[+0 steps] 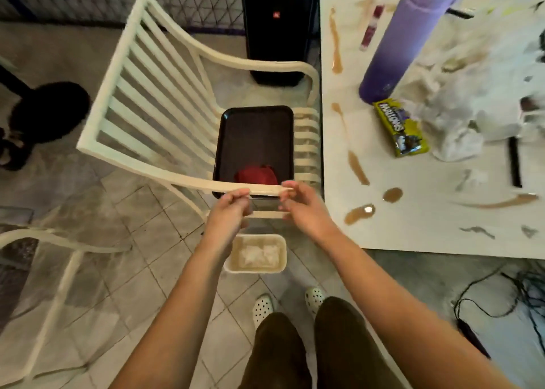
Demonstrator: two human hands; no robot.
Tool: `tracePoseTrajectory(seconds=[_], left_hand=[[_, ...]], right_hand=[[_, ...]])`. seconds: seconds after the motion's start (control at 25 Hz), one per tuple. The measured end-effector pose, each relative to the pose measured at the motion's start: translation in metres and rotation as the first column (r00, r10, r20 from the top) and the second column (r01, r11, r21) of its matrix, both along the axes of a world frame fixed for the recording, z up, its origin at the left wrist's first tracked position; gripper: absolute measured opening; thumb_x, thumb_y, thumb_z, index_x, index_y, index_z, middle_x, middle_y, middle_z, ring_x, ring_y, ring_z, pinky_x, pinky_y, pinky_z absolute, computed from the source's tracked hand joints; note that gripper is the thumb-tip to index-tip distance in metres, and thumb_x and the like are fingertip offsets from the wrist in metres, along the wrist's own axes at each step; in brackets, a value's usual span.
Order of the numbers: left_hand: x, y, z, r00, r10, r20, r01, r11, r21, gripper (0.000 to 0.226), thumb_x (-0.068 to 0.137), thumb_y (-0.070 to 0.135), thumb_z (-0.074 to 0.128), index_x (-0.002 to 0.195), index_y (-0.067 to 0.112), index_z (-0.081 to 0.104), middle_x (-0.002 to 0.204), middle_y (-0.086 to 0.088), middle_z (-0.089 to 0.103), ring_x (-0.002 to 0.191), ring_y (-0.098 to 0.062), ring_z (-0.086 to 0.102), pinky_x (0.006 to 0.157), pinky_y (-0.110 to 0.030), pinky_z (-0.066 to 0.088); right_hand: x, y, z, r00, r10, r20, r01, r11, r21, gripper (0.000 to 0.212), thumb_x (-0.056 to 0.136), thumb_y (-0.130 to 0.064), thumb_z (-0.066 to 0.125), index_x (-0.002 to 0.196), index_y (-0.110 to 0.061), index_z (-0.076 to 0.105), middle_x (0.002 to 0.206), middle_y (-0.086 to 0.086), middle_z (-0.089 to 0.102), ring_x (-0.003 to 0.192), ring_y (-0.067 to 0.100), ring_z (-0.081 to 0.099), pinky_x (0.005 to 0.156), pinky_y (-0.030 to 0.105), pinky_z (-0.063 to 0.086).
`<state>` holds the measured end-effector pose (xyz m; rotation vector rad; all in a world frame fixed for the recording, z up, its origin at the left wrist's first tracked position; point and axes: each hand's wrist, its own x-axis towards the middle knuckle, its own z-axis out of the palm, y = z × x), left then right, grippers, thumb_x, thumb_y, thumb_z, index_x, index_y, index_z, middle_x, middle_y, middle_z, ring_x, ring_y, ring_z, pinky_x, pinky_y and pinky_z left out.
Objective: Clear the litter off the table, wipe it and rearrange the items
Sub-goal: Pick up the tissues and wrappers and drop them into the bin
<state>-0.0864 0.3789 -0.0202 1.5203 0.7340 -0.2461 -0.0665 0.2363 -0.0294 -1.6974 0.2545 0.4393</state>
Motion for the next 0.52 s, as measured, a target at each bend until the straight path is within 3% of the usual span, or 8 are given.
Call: tracePoseTrajectory(seconds=[0.12,0.24,0.36,0.52], left_hand=[[0.025,-0.041,0.068,0.982,-0.155,0.107,0.153,0.988,0.024,0.017,0.092,0.016,0.054,0.086,0.03,0.061,0.086,0.007,0.061,0.075,-0.008,0.058,0.059,-0.021,0.045],[0.043,-0.071,0.089,0.96,-0.245,0.135,0.241,0.969,0.048,0.014,0.092,0.017,0.053,0.093,0.029,0.061,0.09,0.006,0.062,0.078,-0.007,0.058,0.065,-0.023,0.047],[0.064,-0.14,0.099,0.929,-0.348,0.129,0.342,0.937,0.065,0.013,0.091,0.015,0.053,0.102,0.021,0.06,0.09,0.001,0.061,0.075,-0.008,0.055,0.065,-0.024,0.044],[0.1,-0.215,0.08,0.906,-0.419,0.059,0.409,0.903,0.135,0.021,0.088,0.015,0.056,0.108,0.02,0.06,0.092,-0.001,0.055,0.071,-0.009,0.05,0.063,-0.026,0.042]], right_hand=[[0.036,-0.053,0.074,0.973,-0.128,0.193,0.135,0.99,-0.026,0.022,0.088,-0.002,0.052,0.108,-0.009,0.058,0.078,-0.003,0.055,0.074,0.019,0.056,0.07,0.032,0.049],[0.057,-0.085,0.086,0.949,-0.109,0.295,0.173,0.964,-0.2,0.021,0.086,-0.007,0.055,0.106,-0.011,0.06,0.087,0.001,0.057,0.078,0.019,0.057,0.076,0.031,0.047],[0.067,-0.156,0.093,0.936,-0.079,0.344,0.209,0.91,-0.359,0.025,0.084,-0.004,0.055,0.108,-0.007,0.061,0.093,0.006,0.059,0.069,0.016,0.053,0.069,0.021,0.042],[0.07,-0.252,0.072,0.937,-0.03,0.348,0.237,0.786,-0.572,0.026,0.082,-0.005,0.057,0.106,-0.007,0.064,0.111,0.016,0.06,0.099,0.031,0.056,0.088,0.031,0.042]])
